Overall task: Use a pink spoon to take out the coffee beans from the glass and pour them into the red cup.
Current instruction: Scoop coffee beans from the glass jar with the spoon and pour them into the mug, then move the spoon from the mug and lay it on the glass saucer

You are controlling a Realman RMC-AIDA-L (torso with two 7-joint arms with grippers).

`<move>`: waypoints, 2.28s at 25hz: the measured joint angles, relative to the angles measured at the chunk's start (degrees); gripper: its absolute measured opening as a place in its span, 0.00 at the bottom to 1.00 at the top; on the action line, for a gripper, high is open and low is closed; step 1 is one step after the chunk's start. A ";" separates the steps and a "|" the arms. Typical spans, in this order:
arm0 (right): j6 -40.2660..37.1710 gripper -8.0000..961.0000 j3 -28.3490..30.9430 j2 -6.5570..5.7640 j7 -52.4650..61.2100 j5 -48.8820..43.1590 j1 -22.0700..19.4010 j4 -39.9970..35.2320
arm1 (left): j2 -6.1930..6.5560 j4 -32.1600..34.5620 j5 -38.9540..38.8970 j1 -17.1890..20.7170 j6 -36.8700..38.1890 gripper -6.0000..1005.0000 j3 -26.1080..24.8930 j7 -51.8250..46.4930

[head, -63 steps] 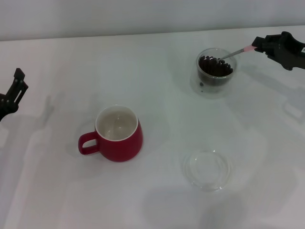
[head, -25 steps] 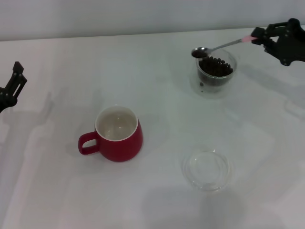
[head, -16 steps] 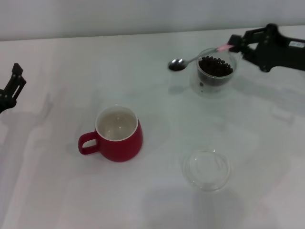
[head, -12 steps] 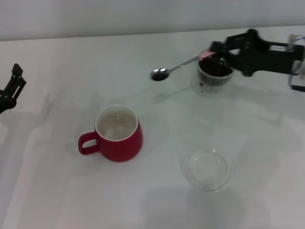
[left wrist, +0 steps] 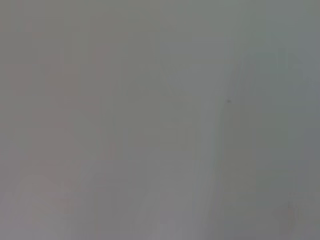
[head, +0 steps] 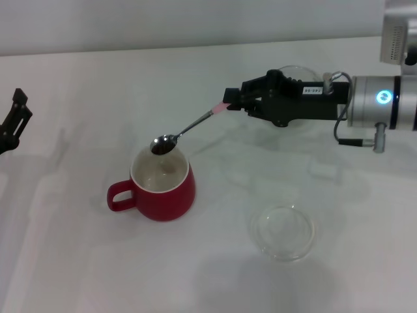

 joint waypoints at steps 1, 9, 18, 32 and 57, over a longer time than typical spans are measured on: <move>0.41 0.18 -0.52 0.38 -0.40 0.00 -0.27 -0.68 | 0.00 0.00 0.00 0.12 0.00 0.89 -0.01 0.00; 1.40 0.18 -1.48 1.73 -13.39 0.69 -0.95 -1.79 | 0.09 0.00 0.00 0.24 0.00 0.89 -0.04 0.00; -2.14 0.19 -1.95 1.91 -32.11 5.79 -2.05 -2.63 | 0.10 0.00 0.00 0.13 0.00 0.89 -0.06 0.00; -8.18 0.19 -3.76 -0.43 -39.74 9.19 -4.59 -5.13 | 0.09 -0.10 -0.01 0.18 0.06 0.89 -0.12 -0.31; -15.34 0.19 0.80 -11.40 -34.85 -6.19 -10.84 -2.73 | 0.10 -0.09 0.00 -0.15 0.09 0.89 -0.12 -0.36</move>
